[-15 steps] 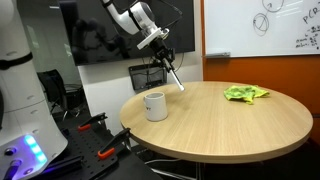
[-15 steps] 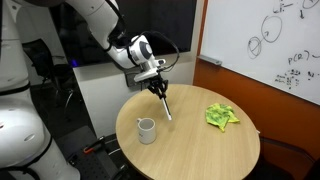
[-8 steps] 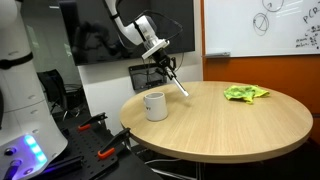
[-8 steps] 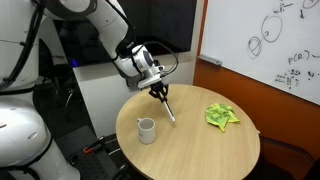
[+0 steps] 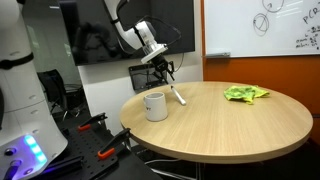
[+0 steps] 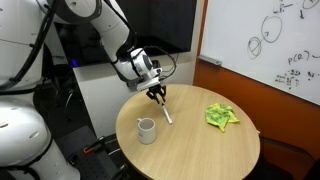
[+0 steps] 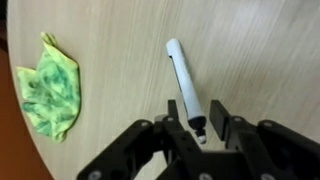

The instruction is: Remove the marker from the mug and put it on the table

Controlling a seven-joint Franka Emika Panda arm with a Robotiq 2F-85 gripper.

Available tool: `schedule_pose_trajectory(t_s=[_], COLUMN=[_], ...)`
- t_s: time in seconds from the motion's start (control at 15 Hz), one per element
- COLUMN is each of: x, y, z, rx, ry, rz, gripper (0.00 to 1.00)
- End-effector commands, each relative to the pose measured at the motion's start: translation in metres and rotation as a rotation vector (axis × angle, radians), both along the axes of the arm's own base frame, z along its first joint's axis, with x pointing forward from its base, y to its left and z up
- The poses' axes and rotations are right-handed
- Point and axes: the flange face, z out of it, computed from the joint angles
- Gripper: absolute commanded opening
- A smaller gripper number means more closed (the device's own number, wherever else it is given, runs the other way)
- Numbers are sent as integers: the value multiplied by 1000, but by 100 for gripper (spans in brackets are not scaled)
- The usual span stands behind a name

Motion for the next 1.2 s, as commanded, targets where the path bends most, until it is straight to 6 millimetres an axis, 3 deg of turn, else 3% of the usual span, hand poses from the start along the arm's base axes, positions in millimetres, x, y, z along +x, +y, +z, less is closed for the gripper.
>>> schedule_pose_trajectory(t_s=[0.0, 0.27, 0.47, 0.67, 0.93, 1.13], x=[0, -4, -9, -13, -22, -31], y=[-3, -8, -14, -24, -44, -53], z=[2, 11, 30, 61, 101, 112], rx=[29, 164, 323, 446, 519, 536], ry=[-10, 10, 33, 1, -61, -90], rz=[2, -111, -221, -373, -563, -584], gripper=[74, 100, 100, 100, 100, 100])
